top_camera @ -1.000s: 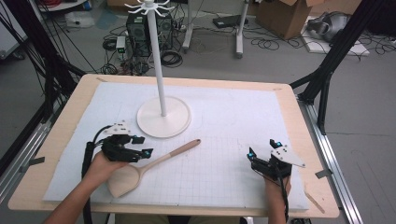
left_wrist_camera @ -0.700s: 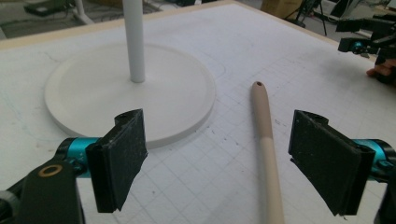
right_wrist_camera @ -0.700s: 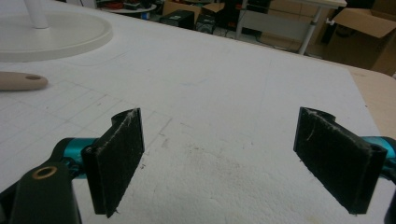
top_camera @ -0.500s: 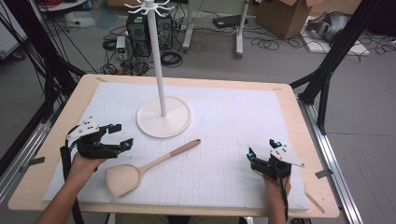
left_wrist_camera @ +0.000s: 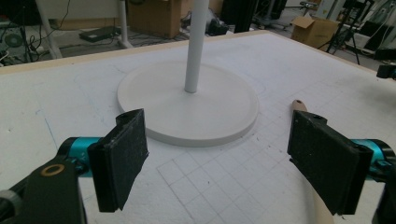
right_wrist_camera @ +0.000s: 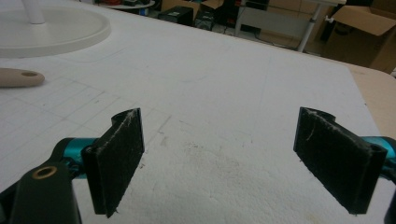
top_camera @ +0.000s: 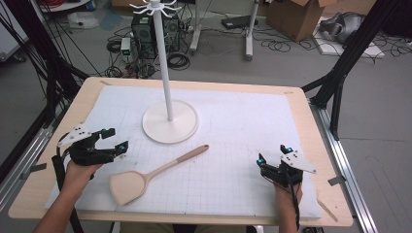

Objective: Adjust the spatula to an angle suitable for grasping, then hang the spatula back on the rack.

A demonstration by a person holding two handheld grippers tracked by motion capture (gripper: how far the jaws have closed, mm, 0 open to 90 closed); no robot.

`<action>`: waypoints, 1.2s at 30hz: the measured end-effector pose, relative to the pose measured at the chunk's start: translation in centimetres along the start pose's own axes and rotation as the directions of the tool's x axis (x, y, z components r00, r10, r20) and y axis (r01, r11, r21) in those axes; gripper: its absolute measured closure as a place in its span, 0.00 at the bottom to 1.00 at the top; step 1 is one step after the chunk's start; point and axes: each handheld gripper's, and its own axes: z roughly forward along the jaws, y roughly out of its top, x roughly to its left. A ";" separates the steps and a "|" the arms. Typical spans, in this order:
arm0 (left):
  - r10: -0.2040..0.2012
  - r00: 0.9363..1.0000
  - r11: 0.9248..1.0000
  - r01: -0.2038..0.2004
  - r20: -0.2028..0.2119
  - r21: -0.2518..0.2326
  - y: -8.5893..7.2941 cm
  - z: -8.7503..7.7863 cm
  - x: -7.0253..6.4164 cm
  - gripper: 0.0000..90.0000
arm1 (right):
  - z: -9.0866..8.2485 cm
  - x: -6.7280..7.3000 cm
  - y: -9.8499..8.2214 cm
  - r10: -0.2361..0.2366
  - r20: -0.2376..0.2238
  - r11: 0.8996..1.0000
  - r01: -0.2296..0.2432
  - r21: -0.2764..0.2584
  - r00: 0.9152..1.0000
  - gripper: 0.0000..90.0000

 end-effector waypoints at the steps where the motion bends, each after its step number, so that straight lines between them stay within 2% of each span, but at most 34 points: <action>1: 0.003 1.000 1.000 -0.003 0.001 -0.001 0.0 0.0 0.0 0.23 | 0.0 0.0 0.0 0.003 0.001 1.000 -0.003 0.002 1.000 0.16; 6: 0.004 1.000 1.000 -0.004 0.011 0.014 0.1 0.3 -0.2 0.22 | 0.0 0.0 0.0 0.005 0.000 1.000 -0.005 0.003 1.000 0.16; 12: 0.022 0.999 0.998 -0.024 0.041 0.055 0.7 1.2 -0.8 0.21 | 0.0 0.0 0.0 0.005 0.001 1.000 -0.005 0.003 1.000 0.16; 14: 0.014 0.998 0.997 -0.019 0.066 0.073 1.0 1.8 -1.0 0.21 | 0.0 0.0 0.0 0.005 0.002 1.000 -0.005 0.002 1.000 0.16; 20: 0.053 0.989 0.988 -0.071 0.135 0.135 1.8 4.0 -2.6 0.21 | 0.0 0.1 0.0 -0.003 0.004 1.000 0.003 0.002 1.000 0.16; 25: 0.099 0.977 0.969 -0.138 0.188 0.205 2.2 6.1 -4.6 0.23 | 0.0 0.1 0.0 -0.003 0.000 1.000 0.003 0.003 1.000 0.16; 27: 0.110 0.971 0.958 -0.160 0.212 0.236 2.3 7.0 -5.4 0.23 | 0.0 0.1 0.0 -0.004 0.000 1.000 0.004 0.003 1.000 0.16; 30: 0.114 0.966 0.945 -0.177 0.232 0.274 2.2 8.2 -6.1 0.24 | 0.0 0.0 0.0 0.001 0.000 1.000 -0.001 0.002 1.000 0.16; 34: 0.131 0.958 0.919 -0.214 0.254 0.331 1.8 9.6 -7.0 0.26 | 0.0 0.1 0.0 -0.004 0.000 1.000 0.004 0.002 1.000 0.16; 36: 0.136 0.957 0.907 -0.225 0.257 0.356 1.6 10.1 -7.2 0.27 | 0.0 0.0 0.0 -0.005 0.000 1.000 0.005 0.001 1.000 0.16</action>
